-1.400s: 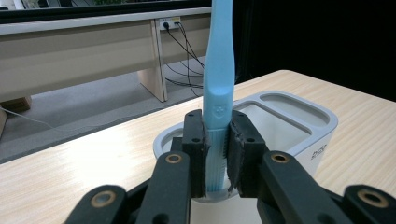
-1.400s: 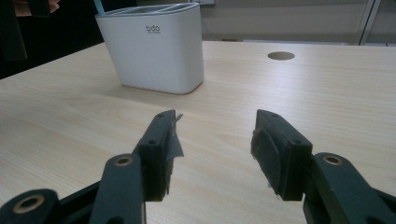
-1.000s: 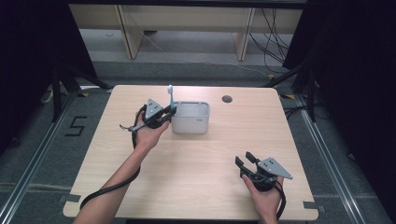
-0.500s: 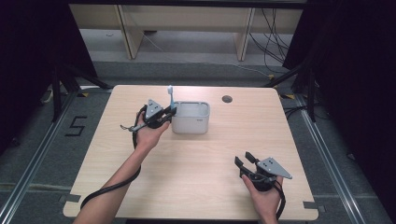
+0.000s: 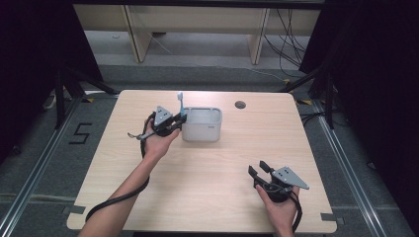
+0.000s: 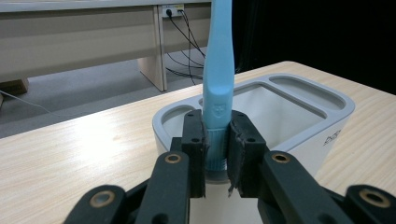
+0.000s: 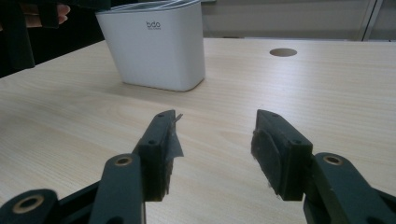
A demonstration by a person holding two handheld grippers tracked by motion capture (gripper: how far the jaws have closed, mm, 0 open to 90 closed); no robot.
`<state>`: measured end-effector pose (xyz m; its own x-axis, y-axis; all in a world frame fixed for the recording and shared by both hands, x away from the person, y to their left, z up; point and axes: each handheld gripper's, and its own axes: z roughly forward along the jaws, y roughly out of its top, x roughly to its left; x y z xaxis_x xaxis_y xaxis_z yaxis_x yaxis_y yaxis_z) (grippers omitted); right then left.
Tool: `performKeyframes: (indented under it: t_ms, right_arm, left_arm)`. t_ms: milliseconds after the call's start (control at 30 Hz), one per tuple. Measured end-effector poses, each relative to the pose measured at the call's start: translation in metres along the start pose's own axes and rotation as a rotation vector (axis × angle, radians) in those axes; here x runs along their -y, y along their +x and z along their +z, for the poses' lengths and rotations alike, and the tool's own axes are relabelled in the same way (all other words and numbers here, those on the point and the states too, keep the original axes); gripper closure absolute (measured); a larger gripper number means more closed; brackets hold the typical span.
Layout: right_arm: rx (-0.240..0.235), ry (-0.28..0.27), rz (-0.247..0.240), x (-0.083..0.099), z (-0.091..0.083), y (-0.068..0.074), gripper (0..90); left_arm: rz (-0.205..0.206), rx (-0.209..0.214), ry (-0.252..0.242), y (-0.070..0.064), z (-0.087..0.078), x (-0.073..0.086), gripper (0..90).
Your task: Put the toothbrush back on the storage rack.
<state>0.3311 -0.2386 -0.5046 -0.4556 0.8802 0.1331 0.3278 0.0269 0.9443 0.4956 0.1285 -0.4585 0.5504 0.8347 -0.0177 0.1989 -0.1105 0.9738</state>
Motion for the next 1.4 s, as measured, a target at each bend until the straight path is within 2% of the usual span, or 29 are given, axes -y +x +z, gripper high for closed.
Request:
performKeyframes:
  t_ms: [100,200,267,333,467,633,667,733,800,867,900,1000,1033,1067,1200,1267,1400]
  right_arm:
    - [0.004,-0.005,-0.020,0.000,0.000,-0.001,49.8]
    - [0.007,-0.003,-0.018,0.000,0.000,-0.001,49.8]
    - [-0.006,-0.005,-0.001,0.000,0.000,0.000,49.8]
    - [0.006,-0.003,-0.015,0.000,0.000,-0.001,49.8]
    - [-0.001,-0.002,0.001,0.000,0.000,0.000,49.7]
    - [-0.005,-0.006,-0.016,0.000,0.000,-0.001,49.7]
    - [-0.005,-0.007,0.001,0.000,0.001,0.000,49.7]
    - [0.002,0.001,0.002,0.000,0.000,0.000,49.6]
    - [-0.004,-0.013,-0.002,0.001,0.001,0.000,49.6]
    - [-0.004,-0.006,-0.004,0.001,0.001,-0.001,49.6]
    - [-0.006,-0.011,0.004,0.001,0.001,0.000,49.6]
    - [-0.001,-0.014,-0.011,0.001,0.001,-0.001,49.6]
    - [-0.006,-0.011,0.005,0.001,0.001,0.000,49.6]
    - [0.000,-0.014,-0.013,0.001,0.001,-0.001,49.6]
    - [0.005,-0.016,-0.016,0.001,0.001,-0.001,49.6]
    - [-0.003,-0.009,0.005,0.001,0.001,0.000,49.6]
    - [0.000,-0.017,-0.002,0.002,0.002,0.000,49.6]
  left_arm:
    - [-0.001,0.000,0.003,0.000,-0.001,0.000,77.5]
    - [-0.010,0.001,0.000,0.000,-0.002,0.001,77.3]
    - [-0.013,0.003,0.004,0.001,-0.003,0.001,75.9]
    - [-0.026,0.008,0.001,0.000,-0.004,0.001,74.3]
    - [-0.035,0.002,-0.006,0.002,-0.008,0.002,66.0]
    - [-0.035,-0.004,-0.019,0.005,-0.012,0.004,55.9]
    - [-0.038,-0.003,-0.016,0.005,-0.013,0.004,54.1]
    - [-0.028,-0.004,-0.018,0.005,-0.015,0.005,51.4]
    - [-0.041,-0.007,-0.020,0.005,-0.016,0.006,49.5]
    - [-0.037,-0.008,-0.021,0.006,-0.019,0.008,47.6]
    - [-0.043,-0.008,-0.019,0.006,-0.019,0.008,46.8]
    - [-0.040,-0.010,-0.013,0.007,-0.024,0.009,45.7]
    - [-0.042,-0.009,-0.011,0.007,-0.025,0.010,45.4]
    - [-0.040,-0.011,-0.010,0.007,-0.027,0.010,45.0]
    - [-0.033,-0.027,0.004,0.009,-0.036,0.011,44.0]
    - [-0.043,-0.037,0.015,0.010,-0.042,0.013,43.7]
    - [-0.050,-0.037,0.025,0.009,-0.053,0.017,43.2]
